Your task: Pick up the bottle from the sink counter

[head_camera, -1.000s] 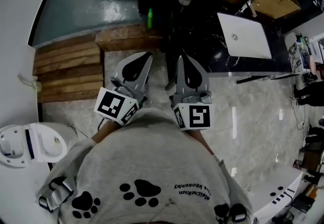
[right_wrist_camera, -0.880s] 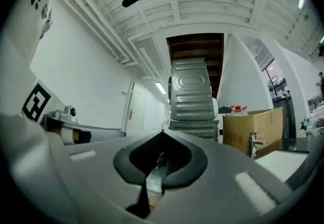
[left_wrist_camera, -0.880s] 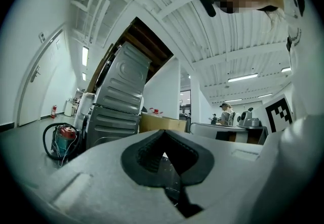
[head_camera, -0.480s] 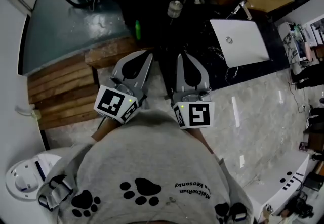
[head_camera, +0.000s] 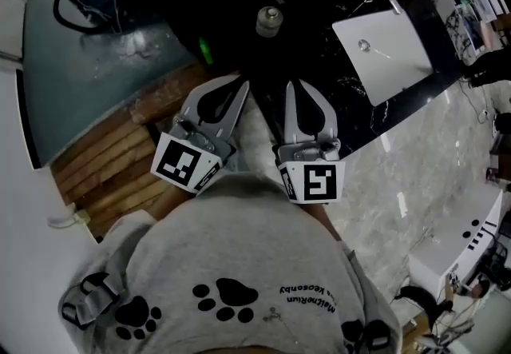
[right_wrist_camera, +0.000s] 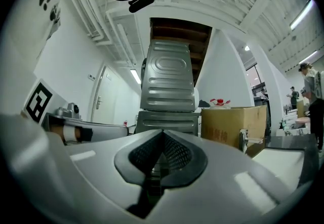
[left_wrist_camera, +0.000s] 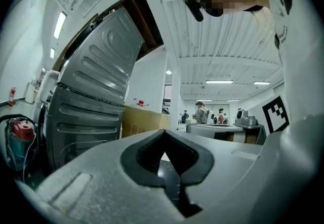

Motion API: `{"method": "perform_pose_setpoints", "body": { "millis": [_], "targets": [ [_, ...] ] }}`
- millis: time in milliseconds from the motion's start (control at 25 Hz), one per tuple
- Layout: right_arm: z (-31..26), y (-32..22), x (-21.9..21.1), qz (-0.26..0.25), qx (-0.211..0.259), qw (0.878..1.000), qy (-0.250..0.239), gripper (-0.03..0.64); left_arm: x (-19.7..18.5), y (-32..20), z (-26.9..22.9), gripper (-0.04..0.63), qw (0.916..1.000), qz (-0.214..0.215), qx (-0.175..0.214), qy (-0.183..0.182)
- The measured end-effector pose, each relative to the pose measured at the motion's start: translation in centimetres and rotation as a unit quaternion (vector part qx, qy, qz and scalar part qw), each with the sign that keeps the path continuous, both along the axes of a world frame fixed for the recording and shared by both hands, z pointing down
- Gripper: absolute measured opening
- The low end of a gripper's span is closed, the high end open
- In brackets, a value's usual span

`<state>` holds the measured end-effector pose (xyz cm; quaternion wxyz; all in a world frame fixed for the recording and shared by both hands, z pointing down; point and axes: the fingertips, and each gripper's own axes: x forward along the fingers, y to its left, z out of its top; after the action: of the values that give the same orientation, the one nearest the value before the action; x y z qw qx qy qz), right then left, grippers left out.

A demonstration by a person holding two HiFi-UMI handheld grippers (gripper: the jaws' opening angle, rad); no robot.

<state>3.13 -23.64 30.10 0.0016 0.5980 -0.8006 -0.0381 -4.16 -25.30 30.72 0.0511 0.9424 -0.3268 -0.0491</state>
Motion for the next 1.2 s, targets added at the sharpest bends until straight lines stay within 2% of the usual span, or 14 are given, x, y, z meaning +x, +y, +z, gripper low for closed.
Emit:
{"method": "perform_pose_setpoints", "body": {
  "millis": [200, 320, 560, 960, 1200],
  "targets": [
    [1.6, -2.8, -0.3, 0.029, -0.015, 0.999, 0.005, 0.000, 0.0, -2.9, 1.8, -0.002, 0.9991, 0.039, 0.006, -0.015],
    [2.4, -3.8, -0.7, 0.047, -0.024, 0.999, 0.005, 0.000, -0.4, -3.9, 2.5, -0.002, 0.9982, 0.058, 0.005, -0.012],
    [2.8, -4.6, -1.7, 0.062, -0.019, 0.998, 0.008, 0.000, -1.4, -5.3, 3.2, -0.002, 0.9967, 0.079, 0.008, -0.014],
    [2.1, -4.6, -1.9, 0.055, 0.003, 0.998, 0.015, 0.000, -1.8, -7.0, 2.7, -0.002, 0.9971, 0.060, 0.042, -0.022],
    [1.8, -5.0, -1.3, 0.048, -0.006, 0.998, 0.028, 0.000, -0.6, -7.3, 2.3, -0.002, 0.9975, 0.063, 0.030, -0.008]
  ]
}}
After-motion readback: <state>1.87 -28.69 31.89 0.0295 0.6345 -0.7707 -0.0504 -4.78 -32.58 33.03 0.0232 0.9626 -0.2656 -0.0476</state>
